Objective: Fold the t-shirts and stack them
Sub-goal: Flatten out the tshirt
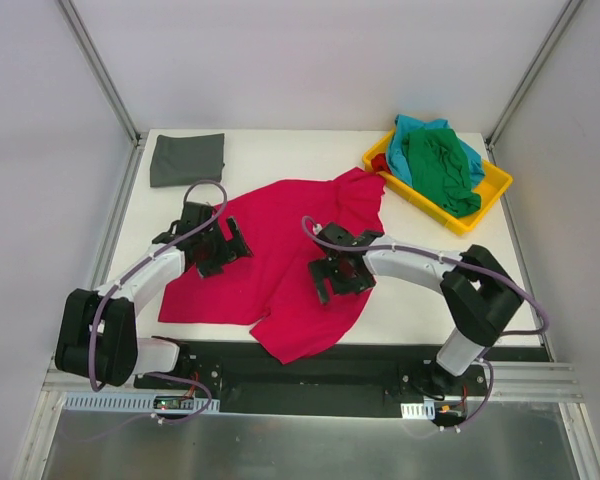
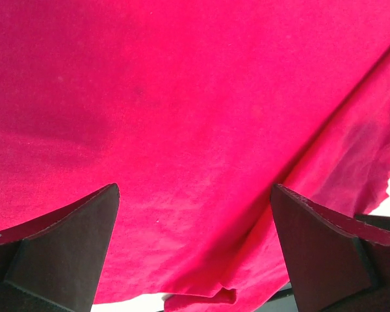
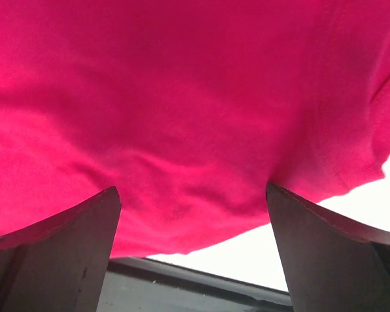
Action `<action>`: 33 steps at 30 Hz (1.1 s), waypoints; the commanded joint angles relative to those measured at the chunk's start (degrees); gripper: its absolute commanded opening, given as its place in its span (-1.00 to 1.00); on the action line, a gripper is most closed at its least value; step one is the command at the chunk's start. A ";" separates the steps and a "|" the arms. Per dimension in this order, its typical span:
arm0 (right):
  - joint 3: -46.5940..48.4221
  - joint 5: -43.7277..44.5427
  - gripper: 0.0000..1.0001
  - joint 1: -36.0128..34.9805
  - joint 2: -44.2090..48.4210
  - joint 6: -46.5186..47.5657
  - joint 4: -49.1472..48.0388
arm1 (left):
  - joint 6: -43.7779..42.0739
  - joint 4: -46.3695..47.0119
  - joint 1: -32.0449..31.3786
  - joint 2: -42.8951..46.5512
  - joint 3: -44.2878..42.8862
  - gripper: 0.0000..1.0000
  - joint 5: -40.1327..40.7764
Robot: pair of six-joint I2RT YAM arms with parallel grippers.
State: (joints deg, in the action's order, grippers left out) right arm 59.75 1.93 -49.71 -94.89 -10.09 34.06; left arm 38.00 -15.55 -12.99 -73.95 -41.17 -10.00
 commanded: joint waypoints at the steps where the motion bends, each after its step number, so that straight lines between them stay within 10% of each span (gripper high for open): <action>1: -1.02 3.08 0.92 5.14 -2.40 -2.57 -1.46 | -1.08 1.13 0.86 -1.19 1.26 0.98 -1.51; 17: 7.92 7.56 0.92 29.93 -3.55 6.21 7.68 | -1.35 5.53 0.51 -4.62 0.91 0.98 -11.88; 33: -17.19 -9.48 0.92 12.18 19.31 -8.01 -4.86 | -1.35 -0.01 0.51 6.72 9.61 0.98 -3.28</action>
State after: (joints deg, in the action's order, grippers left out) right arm 49.19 0.10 -36.62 -75.68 -10.24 34.85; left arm 37.41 -13.02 -12.67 -68.90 -34.09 -17.63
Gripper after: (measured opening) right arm 0.958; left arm 0.990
